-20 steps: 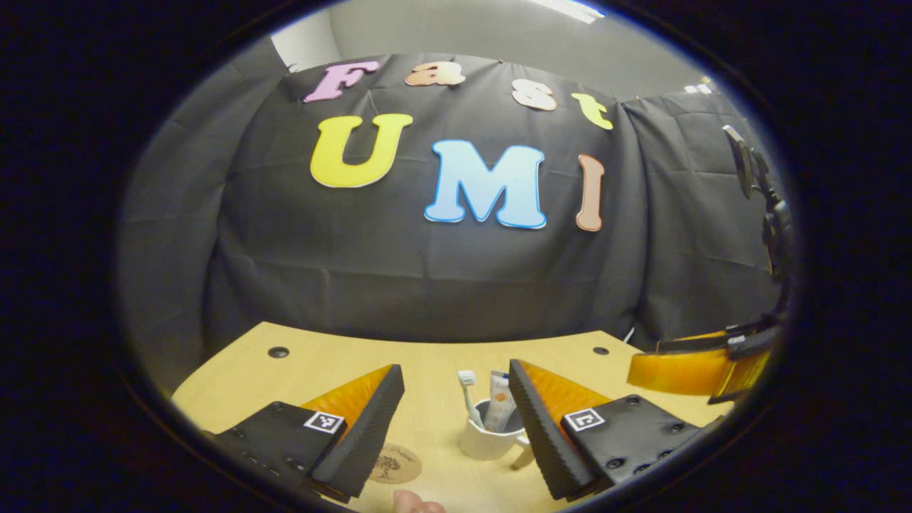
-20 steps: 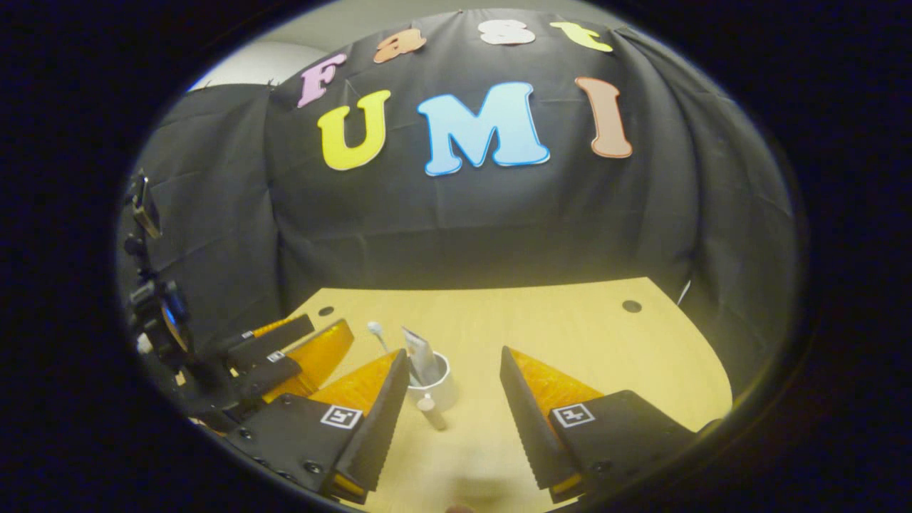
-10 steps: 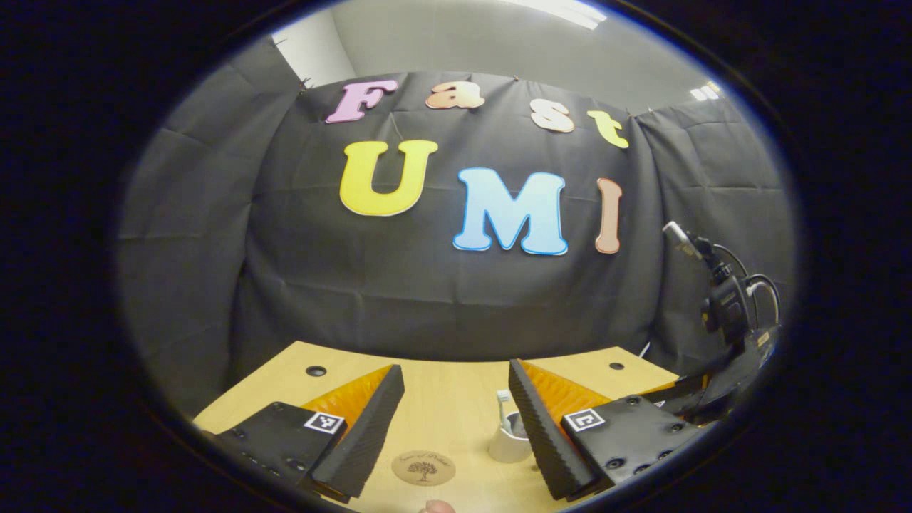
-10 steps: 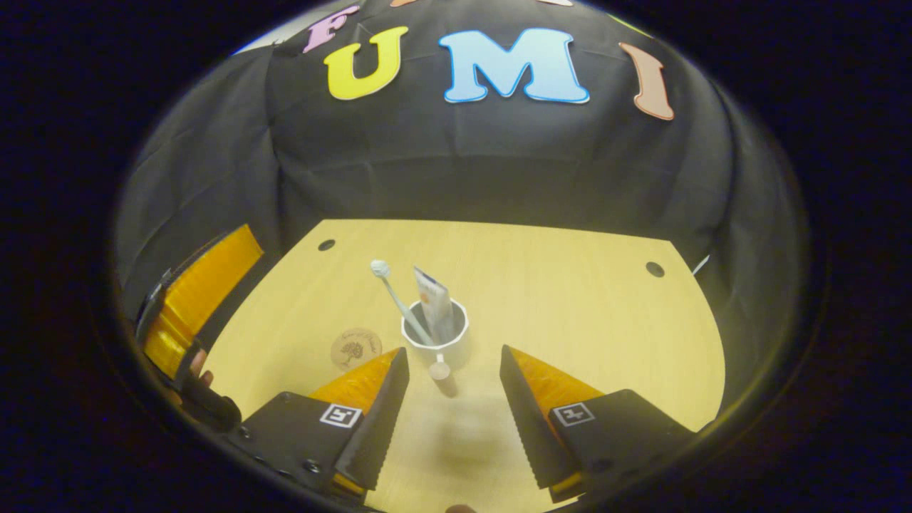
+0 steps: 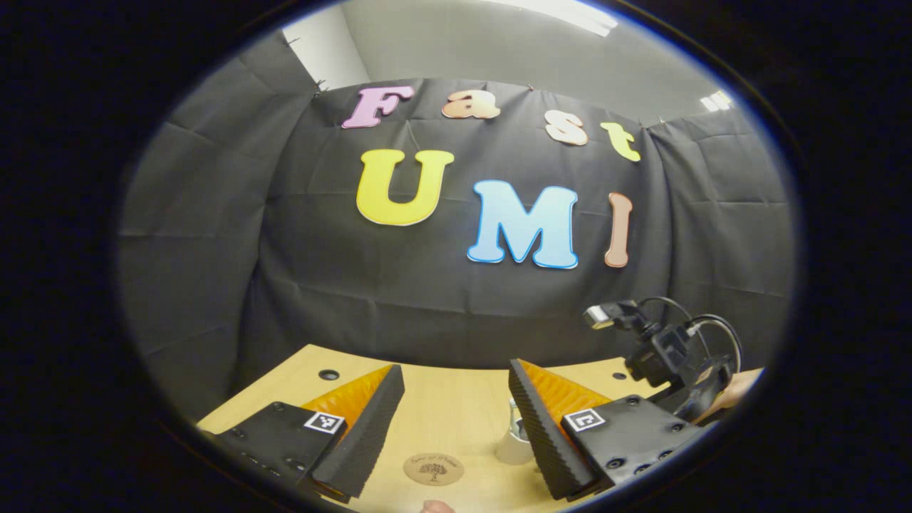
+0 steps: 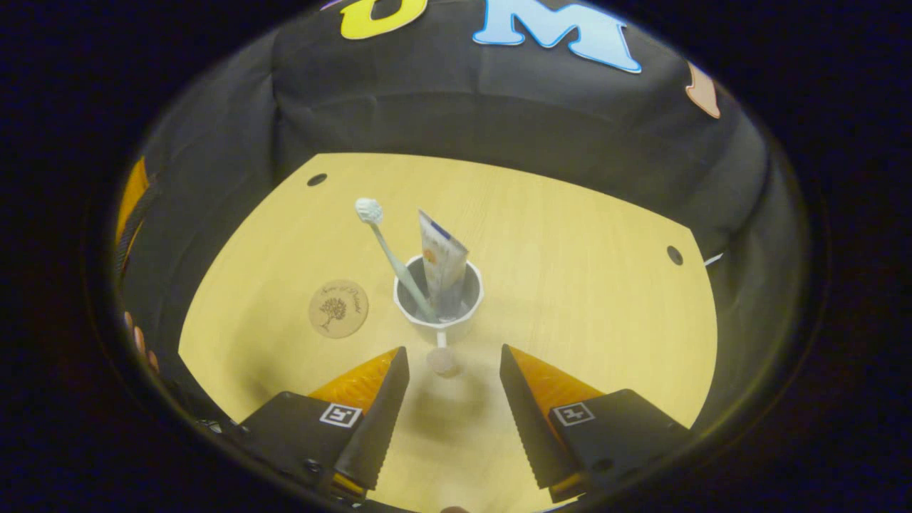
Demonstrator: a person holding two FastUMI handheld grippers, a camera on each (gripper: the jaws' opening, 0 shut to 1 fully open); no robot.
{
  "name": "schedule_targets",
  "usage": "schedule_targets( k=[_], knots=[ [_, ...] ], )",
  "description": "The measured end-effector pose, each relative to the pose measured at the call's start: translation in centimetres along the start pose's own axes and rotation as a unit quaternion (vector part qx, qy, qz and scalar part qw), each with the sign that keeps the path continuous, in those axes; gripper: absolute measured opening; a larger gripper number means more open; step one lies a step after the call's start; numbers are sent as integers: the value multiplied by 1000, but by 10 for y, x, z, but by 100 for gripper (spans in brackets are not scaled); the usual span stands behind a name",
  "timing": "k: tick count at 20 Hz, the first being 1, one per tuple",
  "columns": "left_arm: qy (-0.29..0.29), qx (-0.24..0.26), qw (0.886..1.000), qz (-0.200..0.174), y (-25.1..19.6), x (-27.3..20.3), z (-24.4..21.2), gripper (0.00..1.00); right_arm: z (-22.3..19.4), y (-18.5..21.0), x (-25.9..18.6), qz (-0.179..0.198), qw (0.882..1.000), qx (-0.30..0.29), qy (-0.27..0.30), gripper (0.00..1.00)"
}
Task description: Put the toothbrush and toothpaste on the desktop into the cup, then pick up the cup and place it on the coaster on the desktop.
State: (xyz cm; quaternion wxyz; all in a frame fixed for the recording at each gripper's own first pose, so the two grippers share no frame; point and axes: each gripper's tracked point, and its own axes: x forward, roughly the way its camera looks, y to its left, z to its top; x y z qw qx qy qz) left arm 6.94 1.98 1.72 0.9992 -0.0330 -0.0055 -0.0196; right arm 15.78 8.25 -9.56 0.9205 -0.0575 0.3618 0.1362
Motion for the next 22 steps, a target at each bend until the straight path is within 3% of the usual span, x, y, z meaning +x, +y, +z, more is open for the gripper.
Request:
schedule_targets(
  k=[5, 14, 22],
  knots=[
    [1, -12, 1000, -1, 5, -8, -3, 96, -4, 0, 24, 1, 996, -42, 82, 83],
    [5, -41, 999, 19, 31, -12, -10, 96, -7, 2, 63, 16, 980, -42, 192, 85],
    [14, -43, 999, 22, 33, -7, -17, 96, -8, 1, 76, 23, 974, -33, 224, 81]
  ],
)
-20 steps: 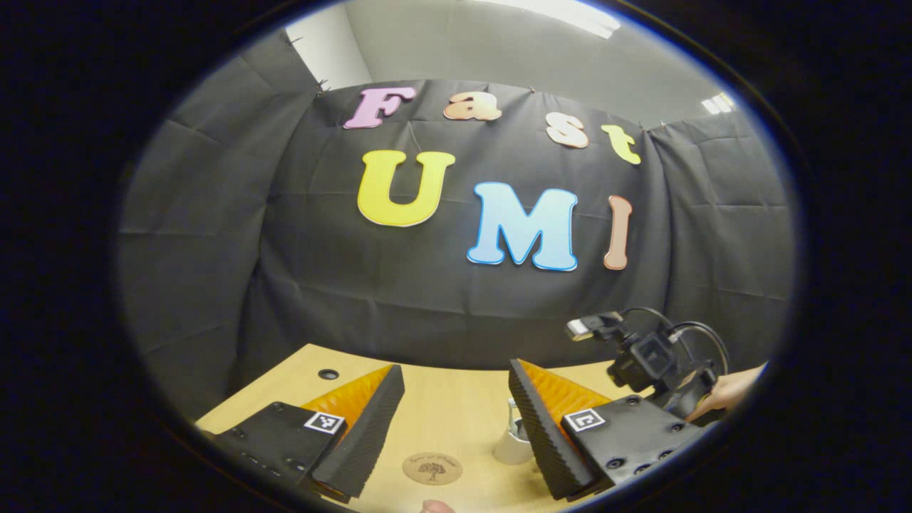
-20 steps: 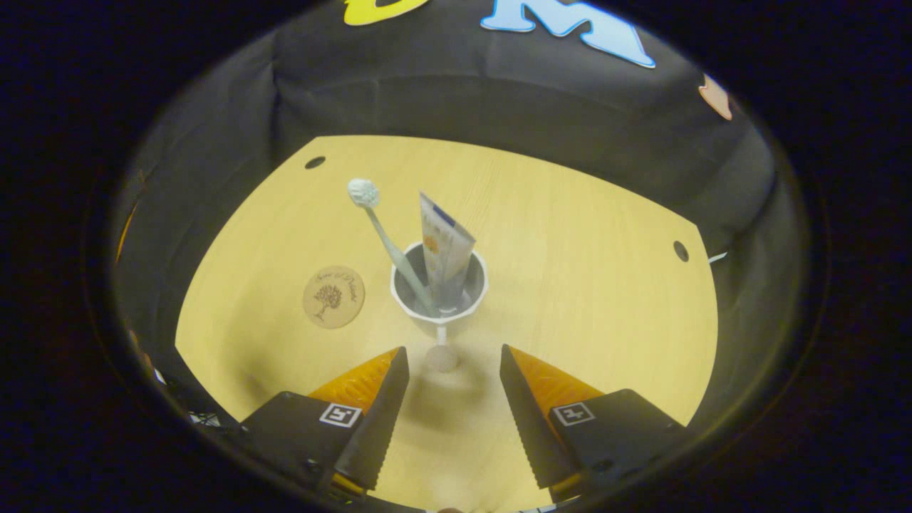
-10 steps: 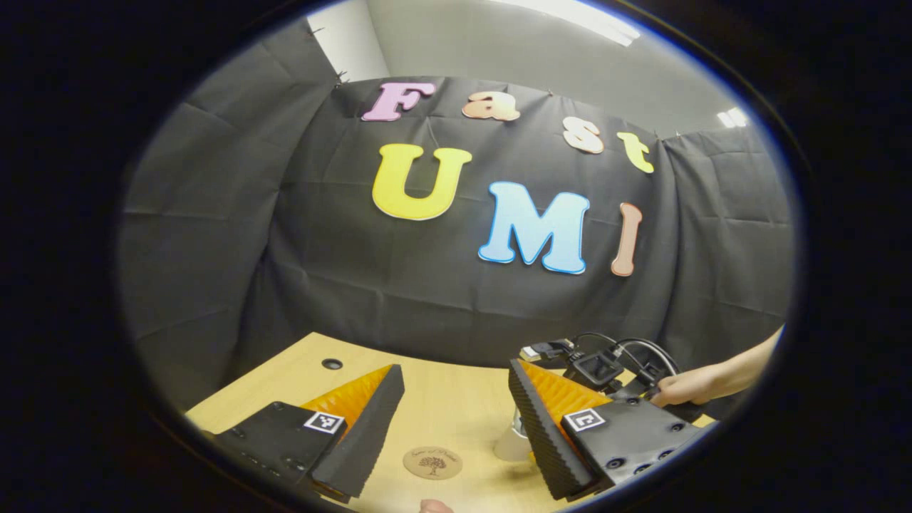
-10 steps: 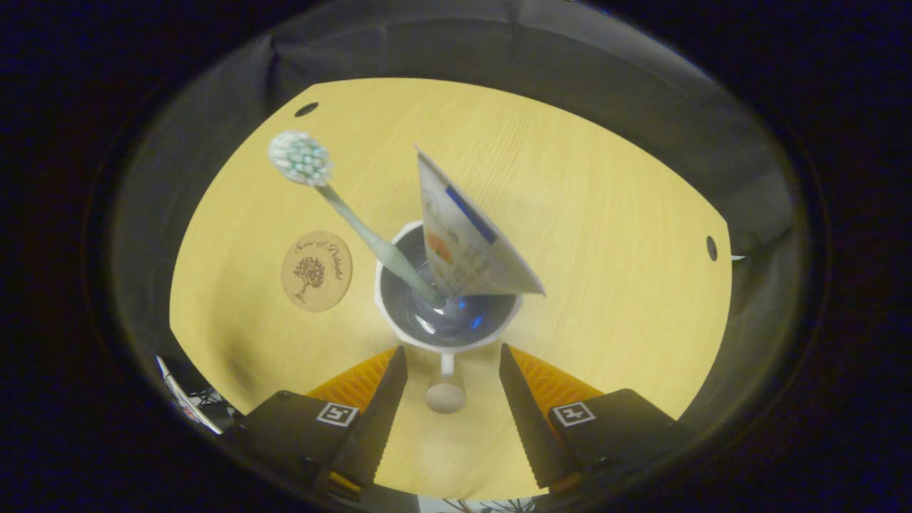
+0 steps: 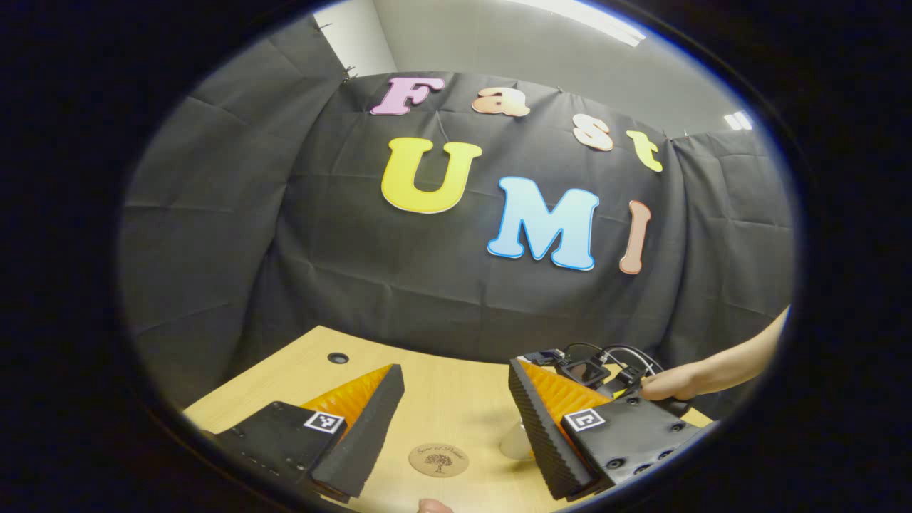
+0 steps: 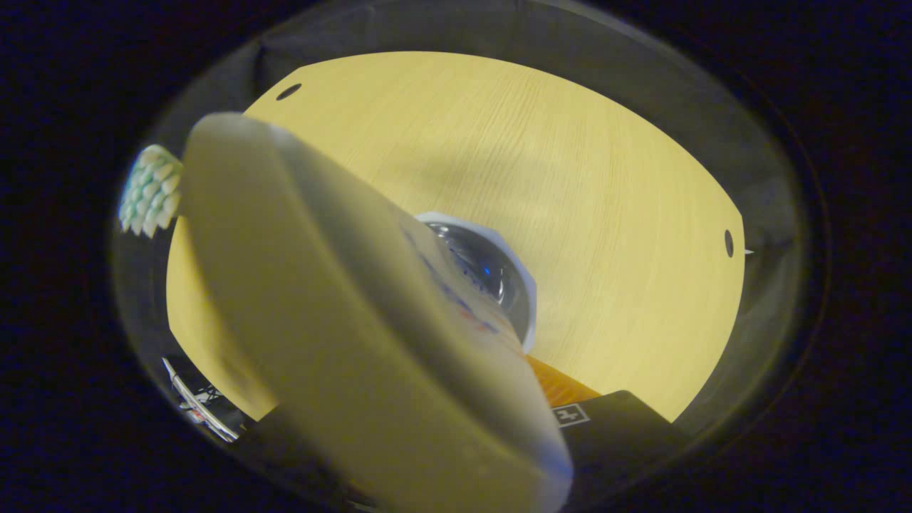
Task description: Put the toothbrush and toothpaste on the desktop into the cup, then pick up the cup and place it on the coaster on the desktop.
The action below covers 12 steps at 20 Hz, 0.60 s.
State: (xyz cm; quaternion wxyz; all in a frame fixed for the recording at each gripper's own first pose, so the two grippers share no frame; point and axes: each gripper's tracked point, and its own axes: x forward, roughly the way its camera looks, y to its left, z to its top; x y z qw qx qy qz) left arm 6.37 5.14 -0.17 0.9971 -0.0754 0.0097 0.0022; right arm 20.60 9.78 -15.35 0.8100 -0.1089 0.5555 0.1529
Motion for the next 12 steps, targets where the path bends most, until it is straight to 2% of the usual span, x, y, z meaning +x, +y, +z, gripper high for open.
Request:
schedule_targets(
  k=[3, 6, 12],
  knots=[
    [-1, -1, 1000, -1, -2, 1, 1, 96, 0, 0, 0, -2, 1000, -5, -2, 73],
    [-1, 1, 1000, -2, -4, 2, 1, 94, -1, 4, -2, 6, 1000, 3, 1, 72],
    [0, 3, 1000, 1, -2, 0, -1, 94, 1, 0, 2, -7, 1000, -1, -7, 45]
  ],
)
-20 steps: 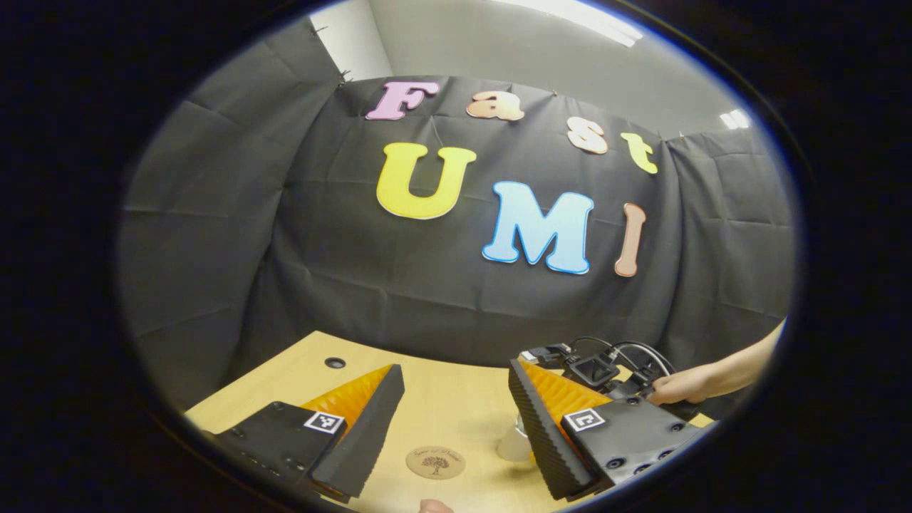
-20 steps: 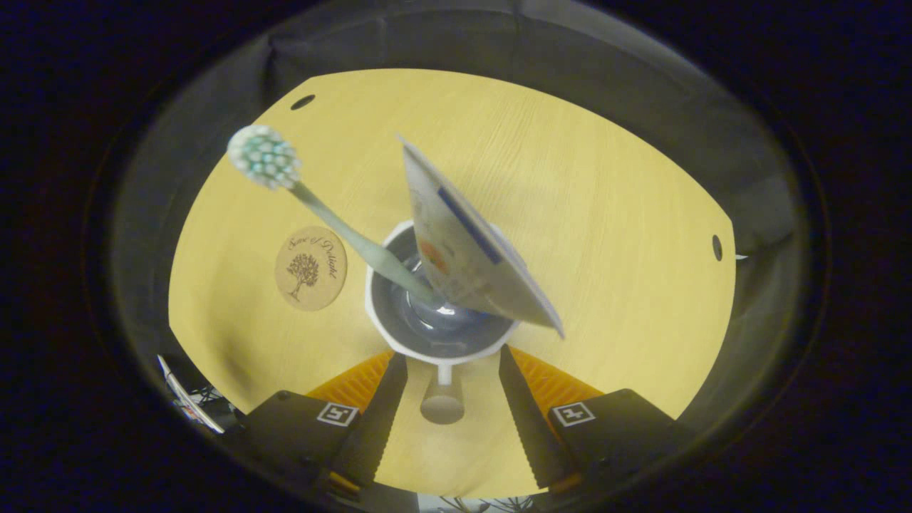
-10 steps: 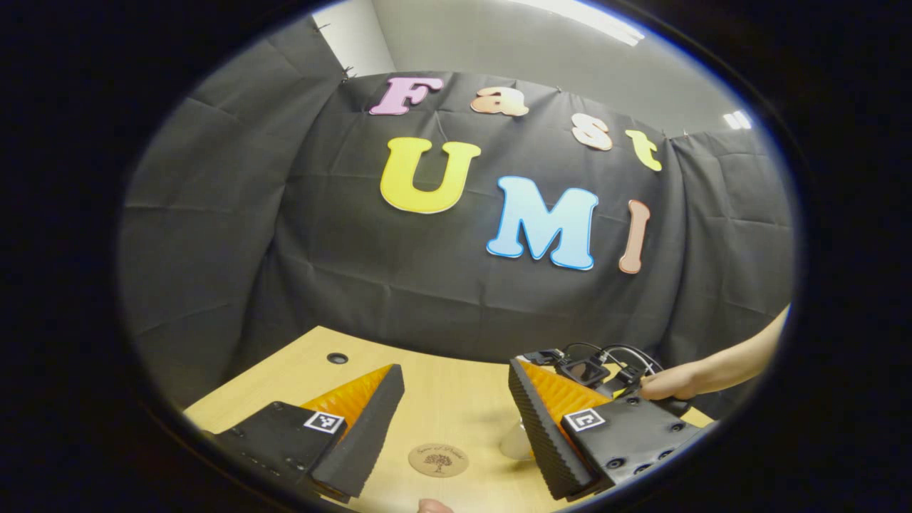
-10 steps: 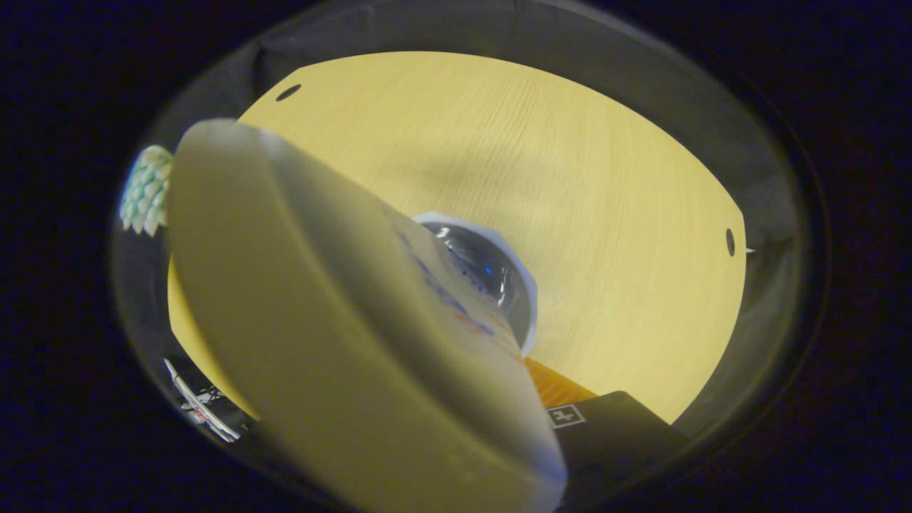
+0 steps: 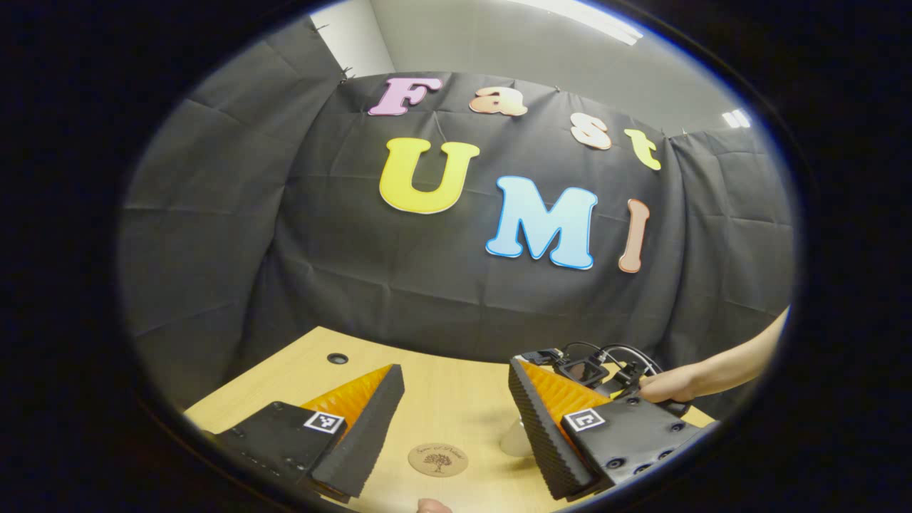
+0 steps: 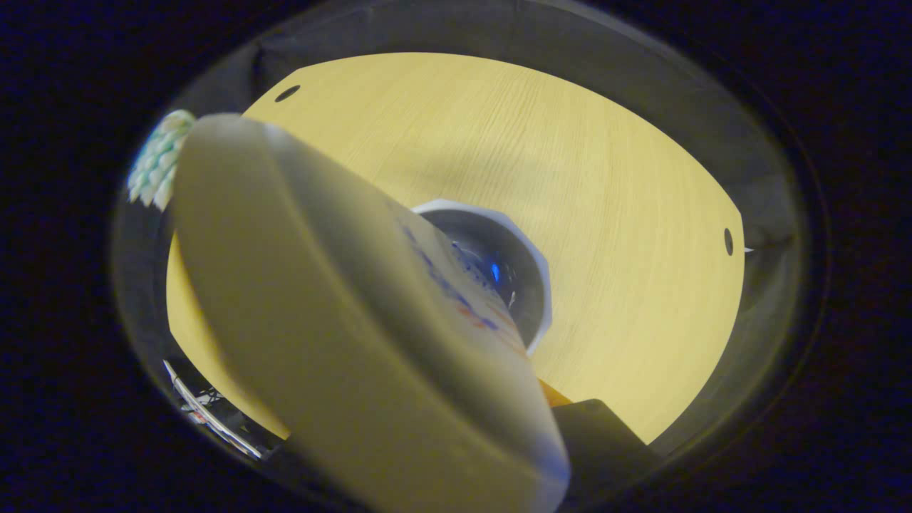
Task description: Put the toothbrush and toothpaste on the desktop into the cup, then pick up the cup and place it on the coaster on the desktop.
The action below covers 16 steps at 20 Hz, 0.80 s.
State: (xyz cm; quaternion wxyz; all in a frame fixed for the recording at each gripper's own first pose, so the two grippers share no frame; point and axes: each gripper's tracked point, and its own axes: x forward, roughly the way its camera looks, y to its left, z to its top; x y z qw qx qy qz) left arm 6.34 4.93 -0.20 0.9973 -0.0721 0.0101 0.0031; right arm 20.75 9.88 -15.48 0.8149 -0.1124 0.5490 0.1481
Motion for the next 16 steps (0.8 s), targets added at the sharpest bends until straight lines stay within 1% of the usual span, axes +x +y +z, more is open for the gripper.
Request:
schedule_targets(
  k=[3, 5, 6, 7, 8, 9, 10, 11, 12, 14, 16],
  knots=[
    [6, -2, 1000, 2, 2, 0, -4, 94, 0, 0, -2, -2, 1000, -6, -4, 31],
    [7, -5, 1000, 3, 3, 0, -6, 96, 1, 0, -2, -4, 1000, -13, -10, 22],
    [8, -5, 1000, 3, 4, -2, -5, 96, 1, 0, -2, -4, 1000, -17, -12, 27],
    [9, -4, 1000, 4, 4, -3, -6, 96, 2, -1, -4, -3, 1000, -17, -18, 27],
    [9, -3, 1000, 5, 5, -3, -7, 98, 2, 0, -2, -2, 1000, -17, -18, 20],
    [9, -3, 1000, 5, 6, -3, -8, 96, 2, -1, -2, -1, 1000, -20, -21, 14],
    [10, -3, 1000, 6, 7, -3, -7, 94, 3, -1, -2, -1, 999, -24, -24, 20],
    [9, -3, 1000, 7, 8, -4, -6, 96, 4, -2, -1, -1, 999, -29, -31, 19],
    [9, -3, 1000, 9, 10, -5, -6, 94, 6, -1, -1, 0, 999, -34, -39, 19],
    [8, -2, 1000, 11, 12, -6, -7, 94, 9, -1, -1, 1, 998, -39, -53, 19],
    [9, 0, 1000, 13, 15, -7, -7, 96, 7, -2, 1, -3, 998, -46, -53, 20]
  ],
)
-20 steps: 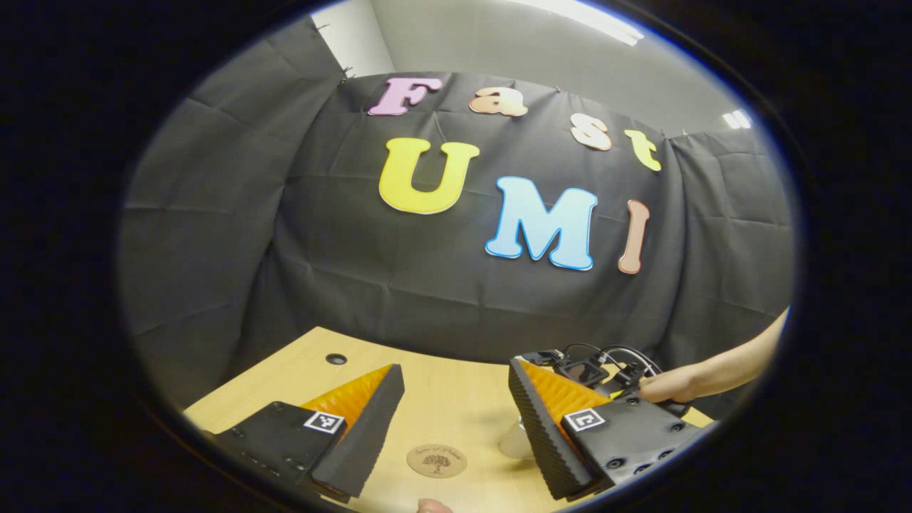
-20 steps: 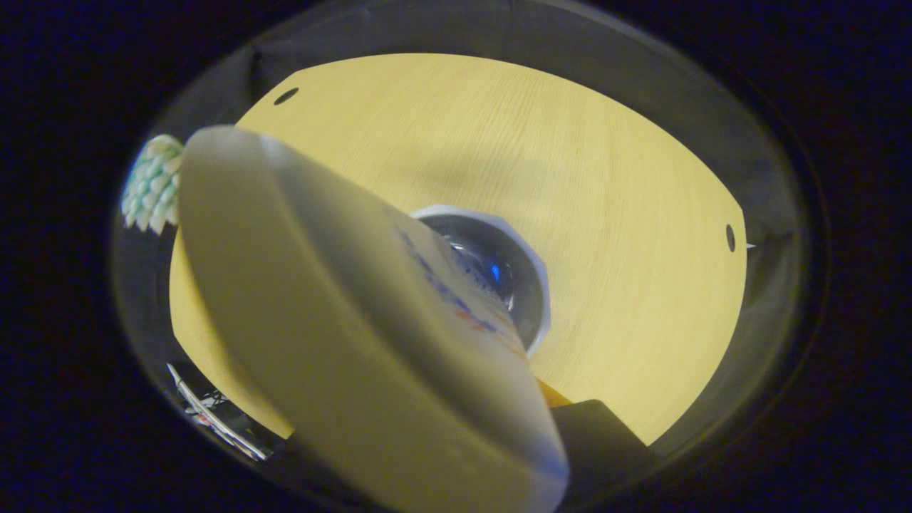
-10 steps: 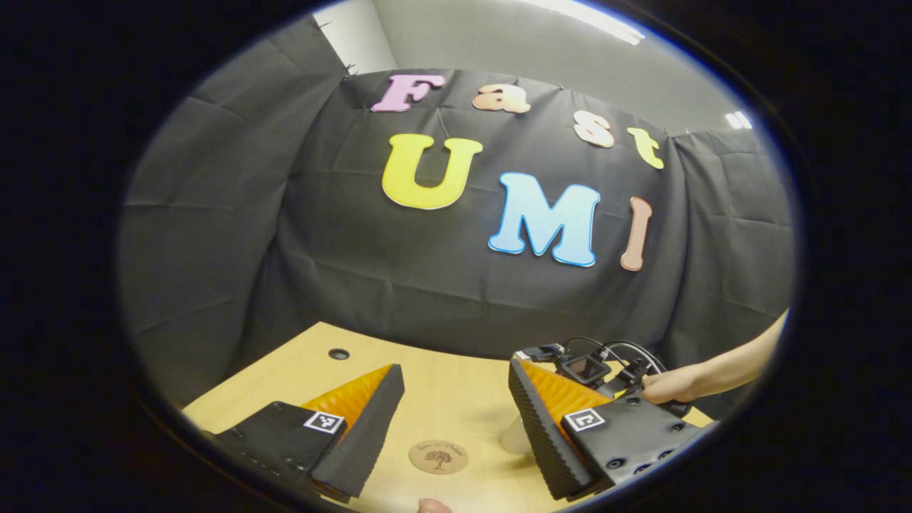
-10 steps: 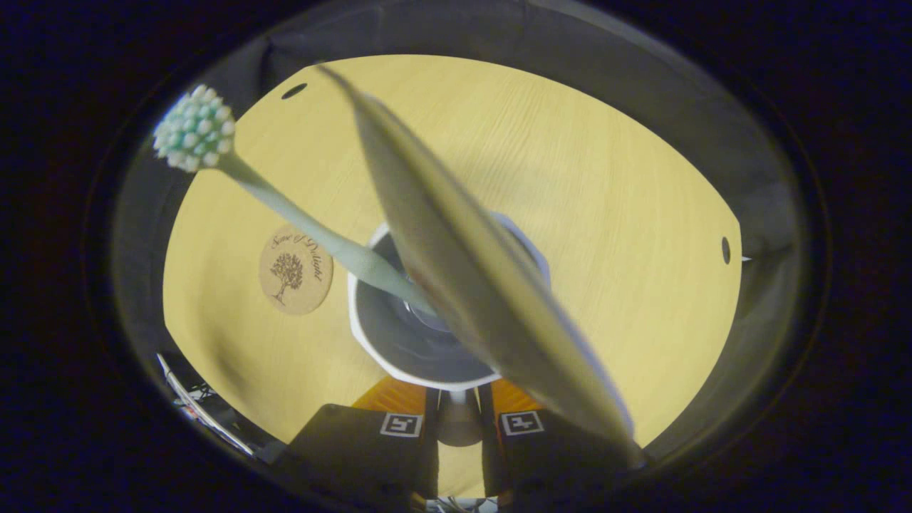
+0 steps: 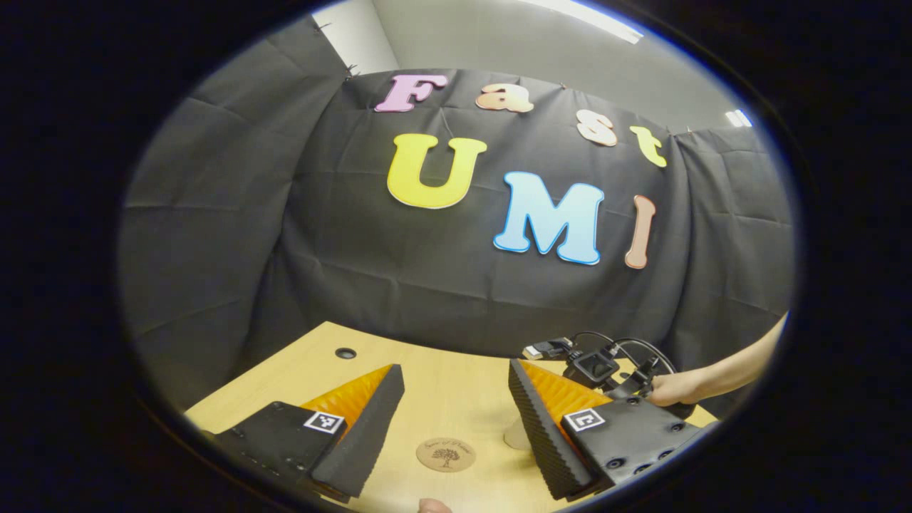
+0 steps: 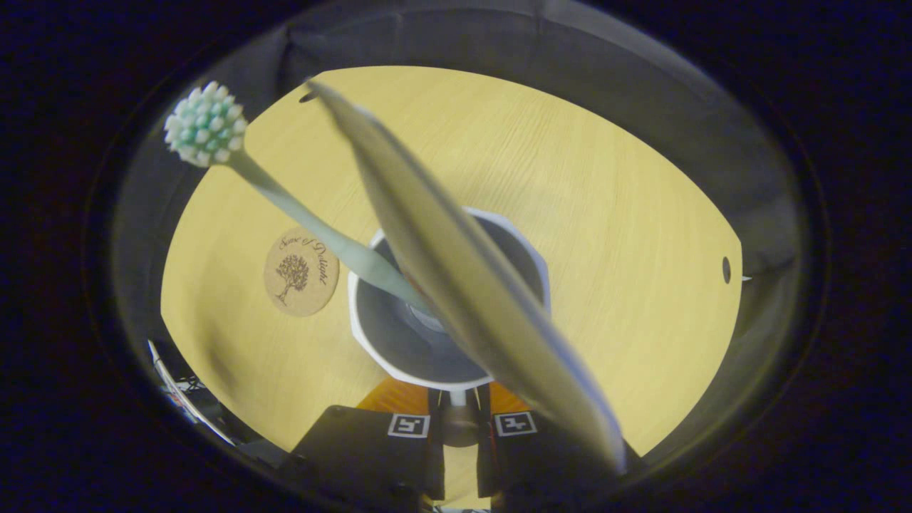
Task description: Put the toothbrush and toothpaste on the desktop into the cup, then pick up the cup and place it on the coaster on the desktop.
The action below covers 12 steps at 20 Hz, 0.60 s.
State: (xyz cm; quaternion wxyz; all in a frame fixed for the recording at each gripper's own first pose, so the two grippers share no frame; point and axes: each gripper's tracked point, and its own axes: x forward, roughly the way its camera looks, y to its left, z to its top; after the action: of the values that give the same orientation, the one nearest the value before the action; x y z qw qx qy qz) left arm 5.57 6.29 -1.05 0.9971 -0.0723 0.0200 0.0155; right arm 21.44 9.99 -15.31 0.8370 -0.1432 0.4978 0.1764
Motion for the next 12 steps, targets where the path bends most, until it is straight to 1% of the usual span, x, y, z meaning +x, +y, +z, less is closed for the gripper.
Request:
schedule_targets(
  k=[3, 4, 8, 9, 10, 12],
  knots=[
    [-2, -2, 1000, 7, 7, 0, 1, 96, 0, 2, -3, 0, 1000, -9, -3, 20],
    [-3, -4, 1000, 8, 8, -2, 1, 96, -1, 5, -6, 4, 1000, -9, -6, 14],
    [-5, -9, 1000, 12, 13, -8, 2, 96, 0, 20, -22, 18, 1000, -19, -13, 14],
    [-6, -11, 1000, 14, 15, -9, 2, 94, 0, 24, -24, 19, 999, -25, -14, 14],
    [-5, -11, 1000, 16, 18, -13, 0, 96, 0, 29, -25, 21, 999, -30, -14, 14],
    [-1, -9, 1000, 20, 21, -19, -4, 96, 0, 41, -27, 27, 999, -38, -16, 14]
  ],
)
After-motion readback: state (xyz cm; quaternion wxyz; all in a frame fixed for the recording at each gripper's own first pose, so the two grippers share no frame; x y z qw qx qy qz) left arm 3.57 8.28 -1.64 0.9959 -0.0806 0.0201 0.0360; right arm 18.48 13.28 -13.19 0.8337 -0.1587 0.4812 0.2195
